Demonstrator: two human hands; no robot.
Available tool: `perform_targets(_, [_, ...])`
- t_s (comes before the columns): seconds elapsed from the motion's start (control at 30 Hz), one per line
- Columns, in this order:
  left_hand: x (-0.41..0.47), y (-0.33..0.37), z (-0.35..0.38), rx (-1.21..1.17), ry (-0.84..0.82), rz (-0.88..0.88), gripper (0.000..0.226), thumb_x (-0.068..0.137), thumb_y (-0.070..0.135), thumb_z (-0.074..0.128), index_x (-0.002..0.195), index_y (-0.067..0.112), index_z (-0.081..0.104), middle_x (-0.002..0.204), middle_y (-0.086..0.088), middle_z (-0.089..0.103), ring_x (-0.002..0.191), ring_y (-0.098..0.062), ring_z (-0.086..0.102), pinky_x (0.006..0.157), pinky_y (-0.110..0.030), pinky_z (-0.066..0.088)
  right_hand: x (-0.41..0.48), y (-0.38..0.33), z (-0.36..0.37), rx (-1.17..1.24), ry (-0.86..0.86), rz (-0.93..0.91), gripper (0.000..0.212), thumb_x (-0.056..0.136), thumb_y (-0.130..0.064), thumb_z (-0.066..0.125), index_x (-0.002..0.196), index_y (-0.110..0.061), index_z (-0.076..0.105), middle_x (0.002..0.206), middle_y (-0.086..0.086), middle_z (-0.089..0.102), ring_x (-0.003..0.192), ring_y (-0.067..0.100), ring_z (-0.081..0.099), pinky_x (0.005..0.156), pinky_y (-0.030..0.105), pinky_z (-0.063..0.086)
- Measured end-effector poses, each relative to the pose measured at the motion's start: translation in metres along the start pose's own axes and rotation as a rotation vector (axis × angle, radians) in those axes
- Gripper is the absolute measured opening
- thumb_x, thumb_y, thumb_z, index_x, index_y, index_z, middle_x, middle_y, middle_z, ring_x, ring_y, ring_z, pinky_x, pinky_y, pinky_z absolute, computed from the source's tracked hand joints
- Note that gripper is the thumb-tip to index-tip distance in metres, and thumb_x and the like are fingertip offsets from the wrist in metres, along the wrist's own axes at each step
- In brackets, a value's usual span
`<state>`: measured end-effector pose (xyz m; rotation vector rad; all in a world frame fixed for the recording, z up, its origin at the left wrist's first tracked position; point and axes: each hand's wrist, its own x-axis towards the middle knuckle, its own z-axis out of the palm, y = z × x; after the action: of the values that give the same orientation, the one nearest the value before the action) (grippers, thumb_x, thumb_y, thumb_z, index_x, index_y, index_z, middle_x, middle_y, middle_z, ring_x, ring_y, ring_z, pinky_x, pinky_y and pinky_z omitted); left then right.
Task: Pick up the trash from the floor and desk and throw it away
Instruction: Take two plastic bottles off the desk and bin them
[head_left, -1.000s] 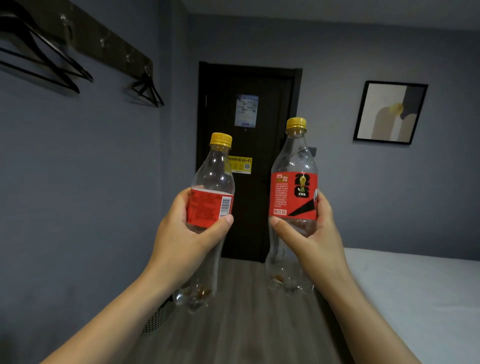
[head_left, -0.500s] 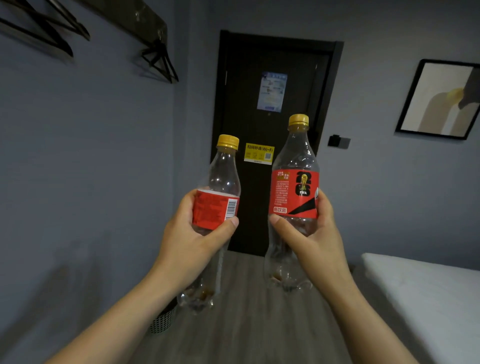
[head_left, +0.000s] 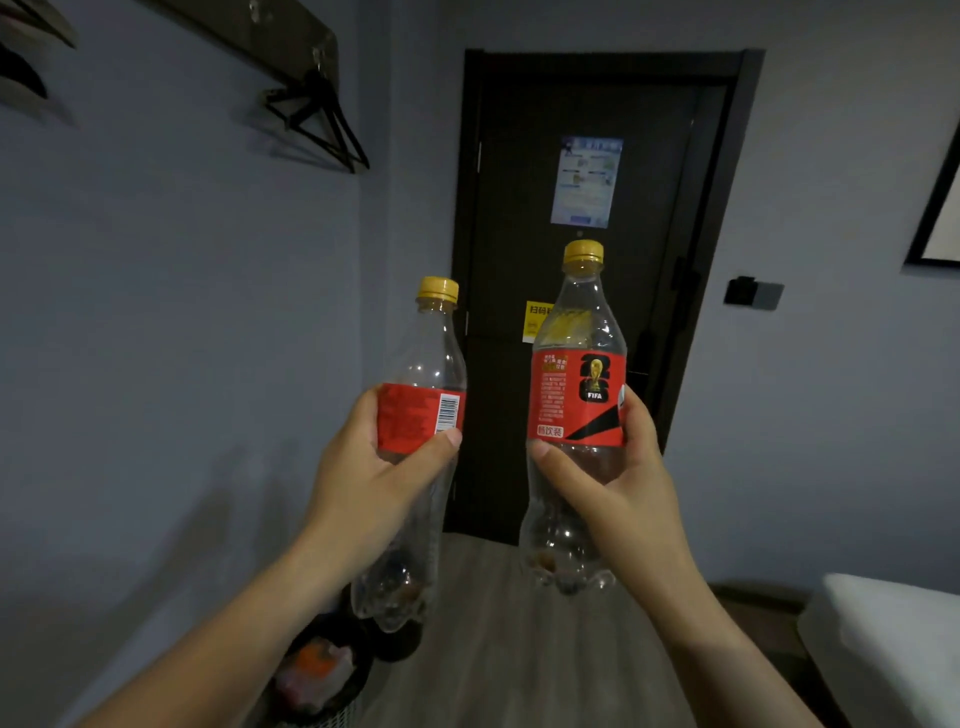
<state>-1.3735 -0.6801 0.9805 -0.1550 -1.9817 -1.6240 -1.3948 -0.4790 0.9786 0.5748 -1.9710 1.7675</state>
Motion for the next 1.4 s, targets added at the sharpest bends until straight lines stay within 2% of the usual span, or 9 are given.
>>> perform_targets(0.13, [0.045,-0.028,0.021,-0.002,0.022,-0.032,0.055,0.064,0.051,0.078,0.112,0.037,0.054,0.101,0.009,0.066,0.094,-0.014,0.066,0.084,-0.045,0.057,0.045,0.038,0.004,0.029,-0.048,0.009,0.088,0.063,-0.047,0.076,0.139,-0.041,0.030,0.105,-0.039,0.057,0.096,-0.013,0.060,0.065,0.001,0.045])
perform_targets(0.23, [0.073,-0.053,0.029,0.003,0.004,-0.044,0.048,0.064,0.051,0.076,0.106,0.045,0.052,0.098,0.012,0.066,0.091,-0.010,0.066,0.083,-0.043,0.058,0.074,0.068,0.012,0.027,-0.051,0.026,0.082,0.068,-0.036,0.078,0.136,-0.042,0.031,0.101,-0.042,0.056,0.094,-0.016,0.059,0.063,0.000,0.044])
perform_targets(0.4, [0.130,-0.100,0.037,-0.008,-0.008,-0.068,0.044,0.063,0.056,0.072,0.100,0.051,0.050,0.096,0.016,0.064,0.090,-0.008,0.066,0.081,-0.038,0.058,0.128,0.117,0.038,0.018,-0.063,0.051,0.083,0.062,-0.048,0.074,0.131,-0.048,0.028,0.101,-0.046,0.053,0.095,-0.018,0.056,0.060,-0.002,0.043])
perform_targets(0.6, [0.215,-0.150,0.029,0.020,-0.016,-0.053,0.034,0.074,0.042,0.069,0.099,0.050,0.047,0.094,0.017,0.063,0.083,0.002,0.064,0.068,-0.017,0.050,0.201,0.164,0.085,0.033,-0.096,0.046,0.088,0.064,-0.049,0.073,0.138,-0.044,0.026,0.107,-0.039,0.054,0.099,-0.012,0.058,0.065,0.000,0.045])
perform_targets(0.77, [0.286,-0.182,0.019,0.016,-0.030,-0.058,0.034,0.077,0.034,0.070,0.100,0.046,0.048,0.097,0.011,0.063,0.086,-0.008,0.065,0.074,-0.026,0.055,0.258,0.195,0.124,0.050,-0.115,0.079,0.075,0.066,-0.045,0.072,0.125,-0.057,0.027,0.105,-0.039,0.055,0.097,-0.011,0.060,0.063,0.002,0.046])
perform_targets(0.93, [0.333,-0.221,0.024,0.017,-0.050,-0.079,0.035,0.077,0.031,0.071,0.101,0.043,0.049,0.098,0.007,0.064,0.087,-0.011,0.065,0.081,-0.035,0.057,0.297,0.233,0.147,0.076,-0.107,0.117,0.075,0.066,-0.043,0.072,0.126,-0.055,0.028,0.106,-0.038,0.056,0.098,-0.011,0.060,0.063,0.002,0.047])
perform_targets(1.13, [0.378,-0.261,0.041,0.040,-0.016,-0.118,0.035,0.075,0.033,0.072,0.100,0.043,0.050,0.096,0.008,0.064,0.083,-0.008,0.065,0.075,-0.030,0.056,0.343,0.285,0.154,0.080,-0.126,0.141,0.085,0.069,-0.041,0.073,0.139,-0.043,0.026,0.106,-0.035,0.057,0.098,-0.007,0.061,0.064,0.004,0.048])
perform_targets(1.27, [0.411,-0.287,0.064,0.096,0.001,-0.159,0.037,0.074,0.038,0.072,0.098,0.049,0.046,0.095,0.013,0.061,0.078,0.002,0.063,0.063,-0.013,0.047,0.381,0.325,0.151,0.099,-0.147,0.173,0.085,0.067,-0.044,0.073,0.137,-0.048,0.025,0.107,-0.035,0.056,0.099,-0.008,0.061,0.064,0.003,0.047])
perform_targets(1.4, [0.447,-0.312,0.092,0.122,0.071,-0.179,0.038,0.075,0.034,0.073,0.104,0.042,0.050,0.094,0.011,0.064,0.080,-0.004,0.065,0.066,-0.016,0.047,0.433,0.366,0.145,0.134,-0.204,0.185,0.081,0.066,-0.044,0.073,0.131,-0.054,0.027,0.102,-0.041,0.055,0.096,-0.012,0.059,0.062,0.001,0.045])
